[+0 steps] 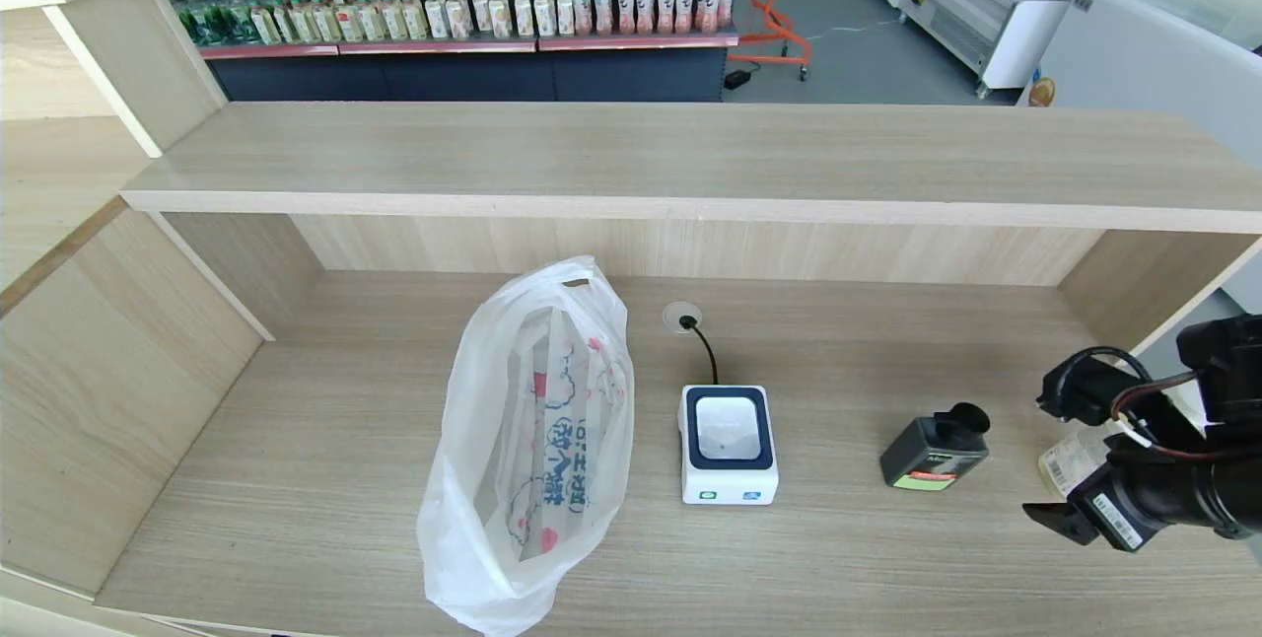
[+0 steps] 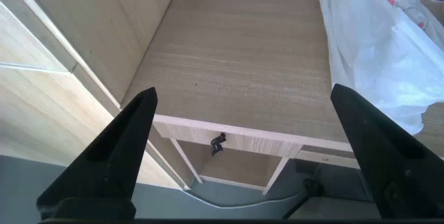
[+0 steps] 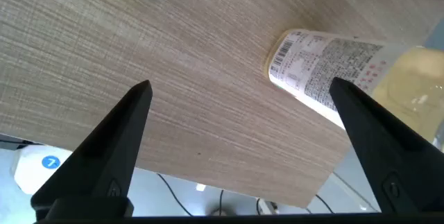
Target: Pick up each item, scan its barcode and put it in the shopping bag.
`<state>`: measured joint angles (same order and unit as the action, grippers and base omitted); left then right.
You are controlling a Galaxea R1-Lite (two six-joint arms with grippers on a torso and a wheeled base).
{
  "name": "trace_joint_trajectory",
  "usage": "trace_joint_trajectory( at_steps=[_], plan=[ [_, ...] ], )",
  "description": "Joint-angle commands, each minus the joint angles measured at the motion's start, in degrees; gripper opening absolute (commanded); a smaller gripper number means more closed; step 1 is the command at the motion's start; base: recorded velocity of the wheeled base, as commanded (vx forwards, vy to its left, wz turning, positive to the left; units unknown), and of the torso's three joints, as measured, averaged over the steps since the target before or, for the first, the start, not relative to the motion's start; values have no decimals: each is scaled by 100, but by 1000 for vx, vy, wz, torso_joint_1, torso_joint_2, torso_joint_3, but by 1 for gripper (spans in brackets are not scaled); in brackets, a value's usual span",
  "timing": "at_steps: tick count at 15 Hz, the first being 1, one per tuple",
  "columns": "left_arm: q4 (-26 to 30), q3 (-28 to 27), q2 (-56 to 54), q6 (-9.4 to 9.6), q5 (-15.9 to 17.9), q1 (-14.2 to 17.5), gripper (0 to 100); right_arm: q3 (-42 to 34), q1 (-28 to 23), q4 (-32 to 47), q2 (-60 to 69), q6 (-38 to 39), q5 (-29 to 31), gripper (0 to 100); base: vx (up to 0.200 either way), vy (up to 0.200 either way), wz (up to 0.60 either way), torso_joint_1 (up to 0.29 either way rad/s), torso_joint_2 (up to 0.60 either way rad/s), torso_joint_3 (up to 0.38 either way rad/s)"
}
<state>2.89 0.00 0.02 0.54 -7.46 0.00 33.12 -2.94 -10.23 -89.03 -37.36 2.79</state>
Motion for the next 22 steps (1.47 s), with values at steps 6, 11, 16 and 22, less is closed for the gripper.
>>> trace_joint_trajectory(
  at_steps=[6,11,16,22],
  plan=[
    [1,0,-2,-1,-1,0,100,203,452,-1087,-1231,-87,-965,100,0,0,0,0,0,0],
    [1,0,6,-1,-1,0,100,704,830,-1218,-1723,-78,-1307,100,0,0,0,0,0,0],
    [1,0,-2,-1,-1,0,100,968,971,-1262,-1978,-87,-1492,0,0,0,0,0,0,0],
    [1,0,-2,-1,-1,0,100,757,953,-1298,-1609,-60,-1501,0,0,0,0,0,0,0]
  ],
)
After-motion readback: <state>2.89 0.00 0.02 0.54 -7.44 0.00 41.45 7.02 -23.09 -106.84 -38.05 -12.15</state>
